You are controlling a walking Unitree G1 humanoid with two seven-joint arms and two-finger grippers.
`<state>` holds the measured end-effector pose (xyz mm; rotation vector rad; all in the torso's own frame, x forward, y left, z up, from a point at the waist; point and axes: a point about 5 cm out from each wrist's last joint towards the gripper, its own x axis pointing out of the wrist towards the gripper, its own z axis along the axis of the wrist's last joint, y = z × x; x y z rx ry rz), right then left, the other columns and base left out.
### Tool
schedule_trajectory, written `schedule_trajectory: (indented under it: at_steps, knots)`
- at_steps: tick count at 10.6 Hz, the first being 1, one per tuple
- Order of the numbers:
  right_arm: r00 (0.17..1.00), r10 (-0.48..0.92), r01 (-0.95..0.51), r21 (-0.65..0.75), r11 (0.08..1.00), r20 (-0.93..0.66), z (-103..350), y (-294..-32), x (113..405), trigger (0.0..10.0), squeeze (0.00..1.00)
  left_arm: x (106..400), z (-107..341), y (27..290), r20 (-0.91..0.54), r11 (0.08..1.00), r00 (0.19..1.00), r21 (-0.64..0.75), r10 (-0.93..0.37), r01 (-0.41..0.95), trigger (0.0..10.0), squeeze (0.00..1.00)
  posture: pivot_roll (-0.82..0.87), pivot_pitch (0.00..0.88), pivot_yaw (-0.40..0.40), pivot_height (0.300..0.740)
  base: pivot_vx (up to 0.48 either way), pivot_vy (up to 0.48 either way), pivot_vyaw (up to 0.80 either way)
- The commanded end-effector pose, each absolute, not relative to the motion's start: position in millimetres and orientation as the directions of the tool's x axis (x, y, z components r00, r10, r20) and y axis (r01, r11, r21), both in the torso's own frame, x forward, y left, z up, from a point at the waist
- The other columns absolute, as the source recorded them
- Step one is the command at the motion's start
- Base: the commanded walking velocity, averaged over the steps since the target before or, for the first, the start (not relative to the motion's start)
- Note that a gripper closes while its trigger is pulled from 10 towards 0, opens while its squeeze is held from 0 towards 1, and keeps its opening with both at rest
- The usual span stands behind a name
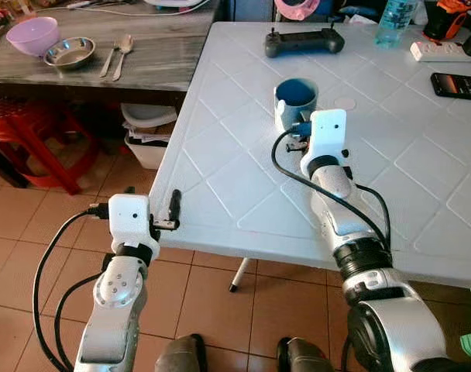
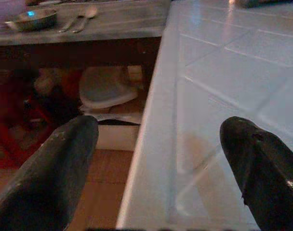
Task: Setting the table
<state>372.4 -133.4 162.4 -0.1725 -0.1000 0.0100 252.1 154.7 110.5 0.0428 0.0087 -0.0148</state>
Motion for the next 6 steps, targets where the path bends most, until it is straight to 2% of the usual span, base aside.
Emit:
schedule_trajectory:
  at_steps: [1, 3, 4, 6]
  knots:
    - [0.989, 0.019, 0.008, -0.182, 0.983, 0.144, 167, -137, 367, 0.0, 0.0, 252, 106, 166, -0.028, 0.996, 0.998, 0.064, 0.06, -0.058, 10.0, 0.0, 0.07, 0.115, 0.066, 0.74, 0.0, 0.0, 0.0]
    - [0.985, 0.012, 0.015, -0.158, 0.987, 0.169, 160, -146, 350, 0.0, 0.0, 250, 103, 168, -0.045, 0.995, 0.996, 0.064, 0.074, -0.071, 10.0, 0.0, 0.06, 0.113, 0.067, 0.74, 0.0, 0.0, 0.0]
    - [0.98, 0.016, 0.009, -0.127, 0.992, 0.196, 153, -149, 328, 0.0, 0.0, 251, 102, 170, -0.046, 0.994, 0.995, 0.074, 0.084, -0.08, 10.0, 0.0, 0.05, 0.105, 0.074, 0.74, 0.0, 0.48, 0.0]
    - [0.978, 0.014, 0.013, -0.126, 0.992, 0.206, 152, -149, 313, 0.0, 0.0, 250, 98, 175, -0.066, 0.992, 0.992, 0.074, 0.111, -0.106, 10.0, 0.0, 0.04, 0.094, 0.086, 0.74, 0.0, 0.48, 0.0]
